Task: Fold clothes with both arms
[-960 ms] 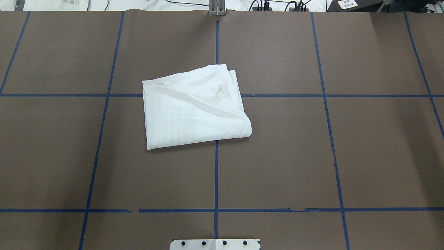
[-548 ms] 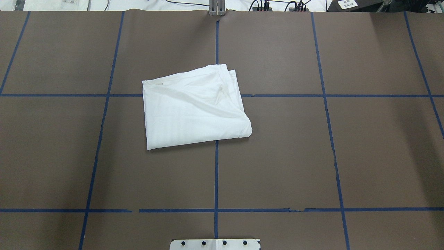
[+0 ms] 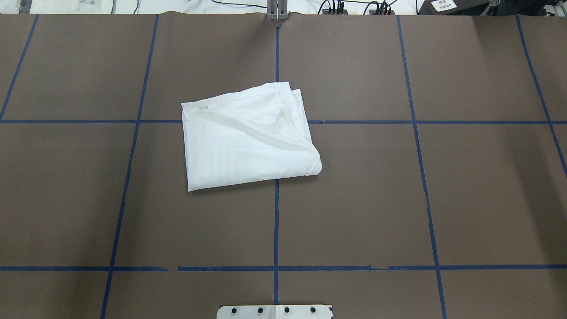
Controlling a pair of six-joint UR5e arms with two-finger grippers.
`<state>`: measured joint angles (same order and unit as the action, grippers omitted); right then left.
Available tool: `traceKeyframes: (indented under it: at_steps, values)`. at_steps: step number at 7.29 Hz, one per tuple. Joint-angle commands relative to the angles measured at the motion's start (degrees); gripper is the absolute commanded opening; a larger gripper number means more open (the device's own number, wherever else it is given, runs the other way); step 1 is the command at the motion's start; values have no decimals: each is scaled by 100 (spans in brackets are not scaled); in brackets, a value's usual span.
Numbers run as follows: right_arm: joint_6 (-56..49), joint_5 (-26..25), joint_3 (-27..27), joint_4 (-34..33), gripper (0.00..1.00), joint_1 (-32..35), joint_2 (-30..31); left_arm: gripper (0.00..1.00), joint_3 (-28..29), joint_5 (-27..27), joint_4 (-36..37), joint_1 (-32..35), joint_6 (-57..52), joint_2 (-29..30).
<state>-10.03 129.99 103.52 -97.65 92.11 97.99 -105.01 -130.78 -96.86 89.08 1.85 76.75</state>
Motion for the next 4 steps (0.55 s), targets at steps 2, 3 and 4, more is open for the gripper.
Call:
traceKeyframes:
  at_steps: [2, 3, 4]
  values:
    - [1, 0, -7, 0, 100, 0, 1, 100, 6, 0, 0, -4, 0, -2]
    - [1, 0, -16, 0, 100, 0, 10, 100, -11, 0, -9, -4, 0, -2]
    - [1, 0, -16, 0, 100, 0, 18, 100, -55, -9, -17, -4, 0, 7]
